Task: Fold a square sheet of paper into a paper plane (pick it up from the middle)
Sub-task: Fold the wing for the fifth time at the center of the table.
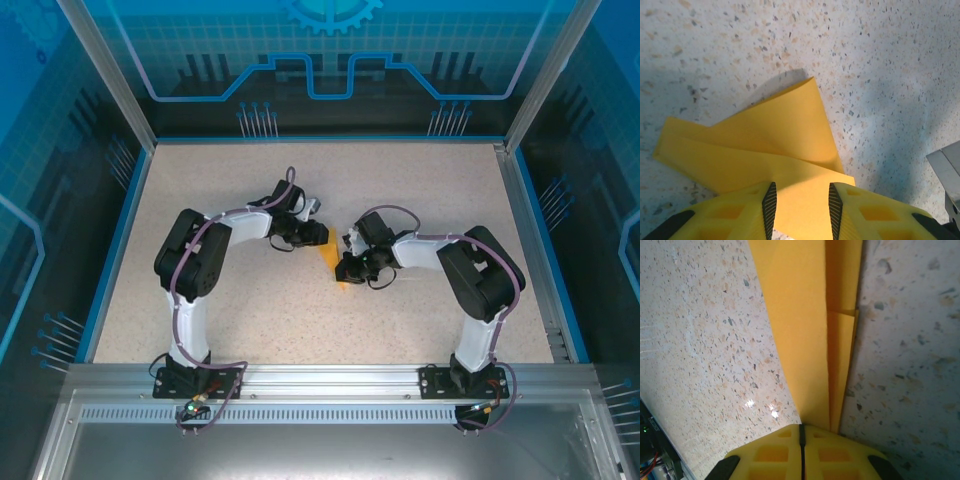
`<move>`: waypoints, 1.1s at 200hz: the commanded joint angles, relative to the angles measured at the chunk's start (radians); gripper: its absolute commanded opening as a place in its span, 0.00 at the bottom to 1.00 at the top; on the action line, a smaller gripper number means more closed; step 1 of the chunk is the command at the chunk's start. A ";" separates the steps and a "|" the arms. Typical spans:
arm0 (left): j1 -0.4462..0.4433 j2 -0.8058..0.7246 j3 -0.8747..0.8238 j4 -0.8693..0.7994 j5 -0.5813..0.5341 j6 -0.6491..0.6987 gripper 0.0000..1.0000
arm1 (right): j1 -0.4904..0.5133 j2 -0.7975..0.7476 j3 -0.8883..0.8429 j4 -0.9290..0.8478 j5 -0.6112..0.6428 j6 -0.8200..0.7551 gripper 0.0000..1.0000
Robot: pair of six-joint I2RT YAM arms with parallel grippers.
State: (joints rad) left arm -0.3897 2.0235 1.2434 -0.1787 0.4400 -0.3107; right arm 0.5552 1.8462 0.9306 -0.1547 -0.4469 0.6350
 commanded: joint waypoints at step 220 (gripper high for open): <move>0.106 0.132 0.213 -0.172 -0.168 -0.019 0.36 | 0.002 0.052 -0.129 -0.118 0.086 0.008 0.07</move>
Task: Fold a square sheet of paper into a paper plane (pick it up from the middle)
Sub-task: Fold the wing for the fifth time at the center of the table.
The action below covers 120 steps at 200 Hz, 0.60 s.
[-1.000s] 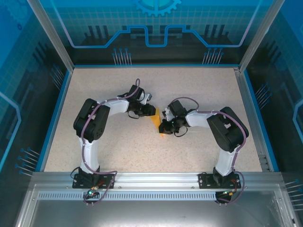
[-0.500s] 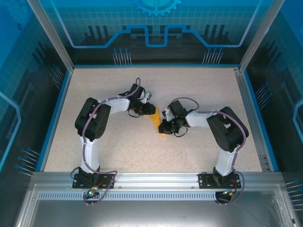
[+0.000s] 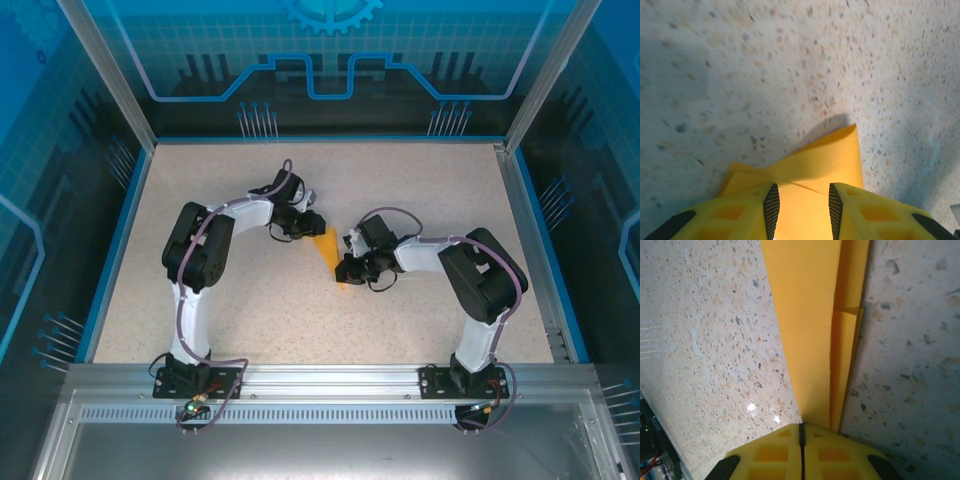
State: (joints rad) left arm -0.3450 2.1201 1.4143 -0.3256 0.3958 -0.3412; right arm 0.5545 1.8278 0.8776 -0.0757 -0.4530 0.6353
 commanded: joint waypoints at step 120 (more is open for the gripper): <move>0.017 -0.271 -0.170 0.116 0.015 -0.089 0.34 | 0.002 0.084 -0.062 -0.198 0.076 0.018 0.06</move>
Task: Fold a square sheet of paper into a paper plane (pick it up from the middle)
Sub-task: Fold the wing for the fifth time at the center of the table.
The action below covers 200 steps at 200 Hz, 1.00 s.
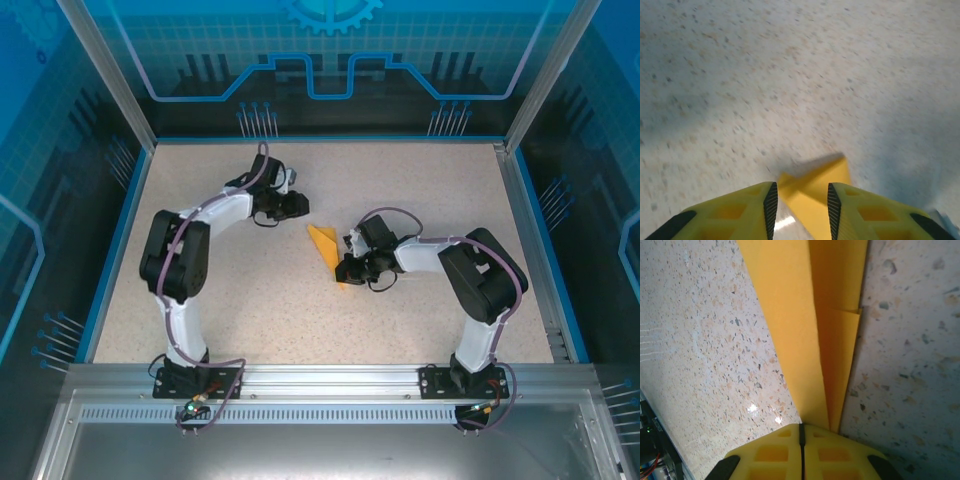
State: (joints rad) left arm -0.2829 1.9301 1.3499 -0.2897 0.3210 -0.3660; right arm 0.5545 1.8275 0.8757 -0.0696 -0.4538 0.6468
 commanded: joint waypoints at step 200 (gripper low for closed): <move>-0.234 0.037 -0.282 0.241 0.244 -0.245 0.11 | 0.000 0.095 -0.052 -0.222 0.089 0.008 0.01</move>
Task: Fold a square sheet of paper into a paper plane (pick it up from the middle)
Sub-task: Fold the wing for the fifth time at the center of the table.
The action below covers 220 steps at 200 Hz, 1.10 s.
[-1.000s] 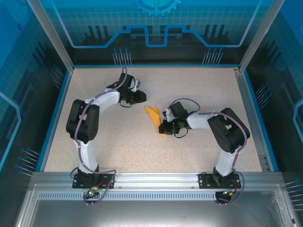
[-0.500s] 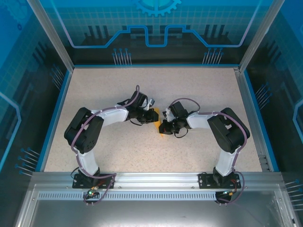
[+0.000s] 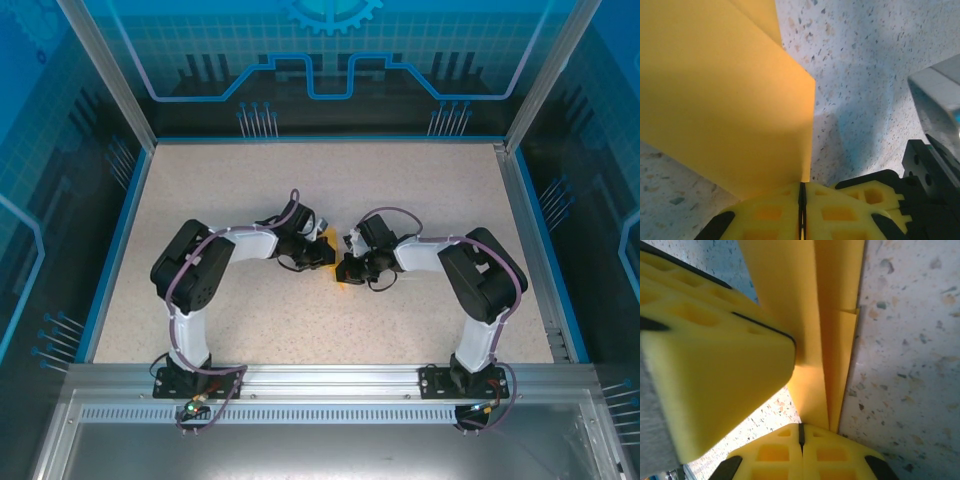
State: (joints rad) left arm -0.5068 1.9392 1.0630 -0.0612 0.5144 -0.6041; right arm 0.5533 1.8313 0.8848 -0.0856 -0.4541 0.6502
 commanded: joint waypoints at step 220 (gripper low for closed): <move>0.230 0.224 0.318 -0.265 -0.151 0.130 0.13 | -0.002 0.109 -0.085 -0.264 0.152 -0.012 0.00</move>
State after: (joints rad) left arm -0.3260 2.1078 1.3354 -0.2855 0.4904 -0.4911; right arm 0.5533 1.8359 0.8845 -0.1005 -0.4492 0.6495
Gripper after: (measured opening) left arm 0.129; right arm 0.042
